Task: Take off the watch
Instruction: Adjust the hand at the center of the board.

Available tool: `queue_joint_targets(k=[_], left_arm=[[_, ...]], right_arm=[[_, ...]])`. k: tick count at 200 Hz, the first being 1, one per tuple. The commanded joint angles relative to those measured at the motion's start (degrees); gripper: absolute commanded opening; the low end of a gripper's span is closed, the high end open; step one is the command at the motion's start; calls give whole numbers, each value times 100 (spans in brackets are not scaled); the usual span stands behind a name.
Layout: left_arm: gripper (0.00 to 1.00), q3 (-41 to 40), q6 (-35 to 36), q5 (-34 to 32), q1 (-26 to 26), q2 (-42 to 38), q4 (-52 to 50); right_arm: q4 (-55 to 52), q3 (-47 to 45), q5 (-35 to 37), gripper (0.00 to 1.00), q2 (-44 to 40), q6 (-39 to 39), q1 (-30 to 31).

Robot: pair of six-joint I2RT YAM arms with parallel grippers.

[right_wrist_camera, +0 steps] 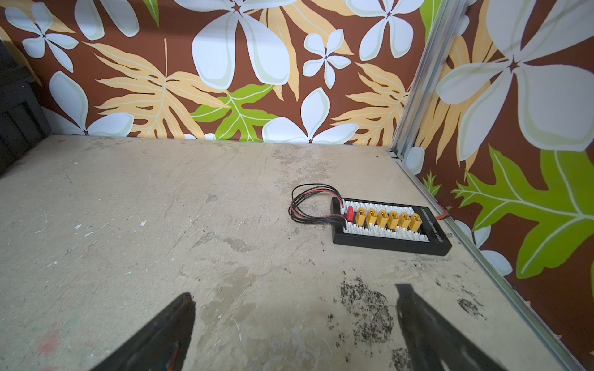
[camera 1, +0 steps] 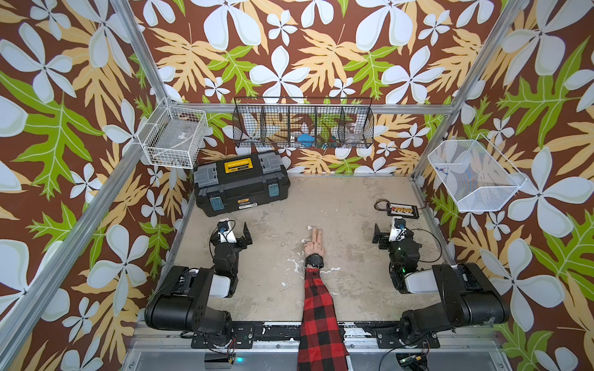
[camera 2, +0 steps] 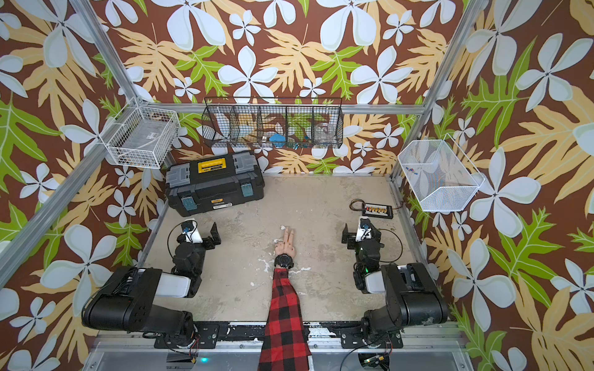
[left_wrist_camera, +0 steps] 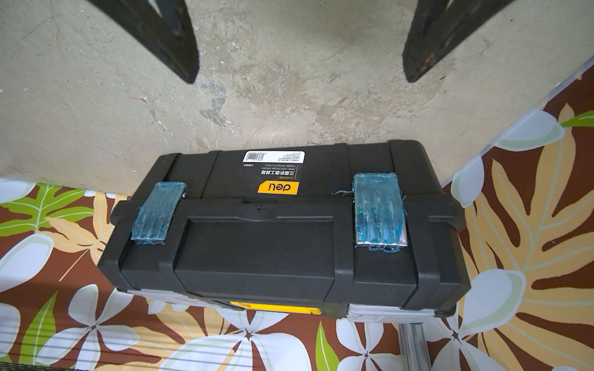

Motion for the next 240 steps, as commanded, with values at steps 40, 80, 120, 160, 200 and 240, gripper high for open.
queue_joint_targets(k=[40,80,120,160,200,240], left_arm=[[100,-14,41,35,16,-14,99],[100,-1,49,38,16,-5,90],[100,348,155,217,-8,-387,-766],[98,1003,-209,-62,-208,-1399,-2796],[93,1635,-947,-438,-1159,-2182,-4887],[82,2057,-1908,-541,-2097,-2785,-6331]], right_arm=[[36,11,-22,100,-2,-5,5],[34,14,-50,100,-2,-5,-17],[-376,136,32,100,-276,-5,1],[-2484,809,335,100,-1255,428,7],[-3734,904,-161,94,-2210,1160,27],[-5448,1290,-912,89,-2770,1923,274]])
